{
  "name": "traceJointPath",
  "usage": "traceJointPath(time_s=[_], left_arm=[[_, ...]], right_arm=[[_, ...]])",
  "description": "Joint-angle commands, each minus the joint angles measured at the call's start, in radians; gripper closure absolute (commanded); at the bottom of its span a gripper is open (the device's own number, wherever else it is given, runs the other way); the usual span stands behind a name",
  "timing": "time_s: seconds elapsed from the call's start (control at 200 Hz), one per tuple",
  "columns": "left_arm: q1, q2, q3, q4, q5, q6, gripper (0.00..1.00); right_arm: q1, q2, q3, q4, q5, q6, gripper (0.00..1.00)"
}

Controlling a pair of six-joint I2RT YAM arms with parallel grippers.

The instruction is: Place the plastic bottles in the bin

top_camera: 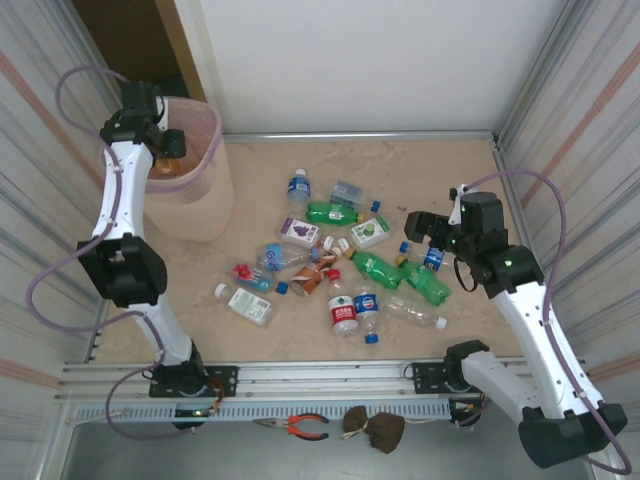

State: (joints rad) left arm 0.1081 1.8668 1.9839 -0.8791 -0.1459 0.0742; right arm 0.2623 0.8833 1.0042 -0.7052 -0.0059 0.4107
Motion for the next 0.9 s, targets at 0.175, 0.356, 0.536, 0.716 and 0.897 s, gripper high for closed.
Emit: traceJointPath(time_s=[0.175, 0.356, 0.536, 0.716, 0.897], left_arm=[[0.041, 0.124, 0.016, -0.045, 0.076, -0.025, 0.41], [0.04, 0.195, 0.025, -0.064, 0.089, -0.03, 0.4], [0.041, 0.243, 0.005, -0.071, 0.111, -0.036, 0.38], [0.041, 0.299, -0.008, -0.095, 0.164, -0.044, 0.36], [0.041, 0.29, -0.023, -0.087, 0.19, -0.053, 0.29]], right_arm=[[0.011, -0.004, 0.026, 0.018, -0.012, 0.005, 0.01], [0.011, -0.012, 0.012, 0.018, -0.008, 0.009, 0.01], [0.011, -0.018, 0.002, 0.018, -0.006, 0.011, 0.01], [0.011, -0.019, -0.009, 0.022, -0.009, 0.021, 0.01], [0.011, -0.011, -0.006, 0.009, 0.002, 0.028, 0.01]])
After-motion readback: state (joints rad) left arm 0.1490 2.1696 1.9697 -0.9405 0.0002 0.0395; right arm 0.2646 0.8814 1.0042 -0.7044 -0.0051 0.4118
